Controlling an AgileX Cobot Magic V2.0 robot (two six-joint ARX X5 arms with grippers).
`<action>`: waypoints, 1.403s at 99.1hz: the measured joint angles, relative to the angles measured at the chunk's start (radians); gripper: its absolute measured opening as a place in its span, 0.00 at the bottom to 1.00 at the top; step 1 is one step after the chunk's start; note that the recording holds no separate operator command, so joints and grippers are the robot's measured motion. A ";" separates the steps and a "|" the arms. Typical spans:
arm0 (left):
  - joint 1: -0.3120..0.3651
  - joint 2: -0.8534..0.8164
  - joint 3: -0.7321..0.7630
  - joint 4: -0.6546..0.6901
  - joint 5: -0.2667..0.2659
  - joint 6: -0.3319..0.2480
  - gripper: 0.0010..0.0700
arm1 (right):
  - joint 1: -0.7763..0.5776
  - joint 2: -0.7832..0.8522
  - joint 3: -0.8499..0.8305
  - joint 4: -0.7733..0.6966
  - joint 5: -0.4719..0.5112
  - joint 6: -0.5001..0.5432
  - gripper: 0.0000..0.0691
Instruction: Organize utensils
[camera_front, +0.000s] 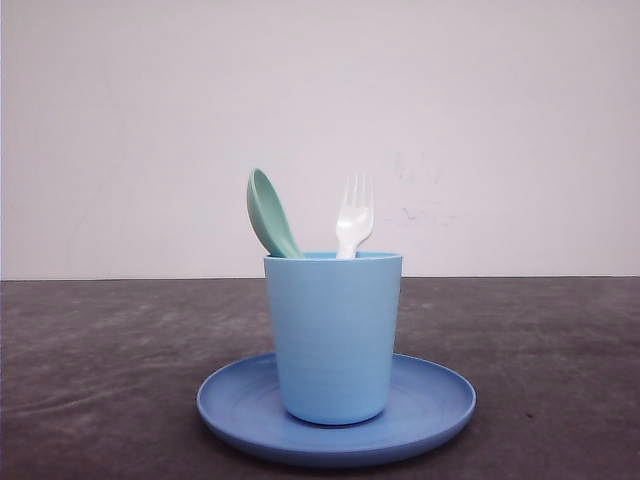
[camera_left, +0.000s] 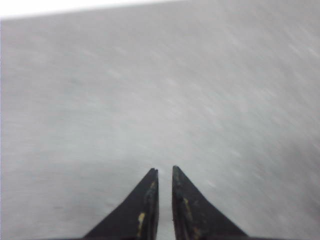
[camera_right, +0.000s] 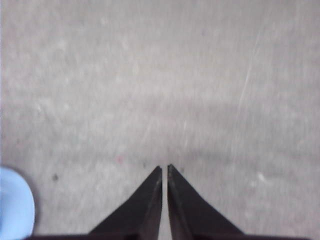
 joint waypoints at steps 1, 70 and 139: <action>0.006 -0.012 -0.010 0.009 0.000 0.000 0.02 | 0.000 0.000 0.000 0.004 0.000 0.000 0.02; 0.111 -0.599 -0.663 0.338 0.075 -0.083 0.02 | 0.000 0.000 0.000 0.260 0.000 0.000 0.02; 0.108 -0.599 -0.693 0.353 0.100 -0.105 0.02 | 0.000 0.000 0.000 0.404 0.000 0.000 0.02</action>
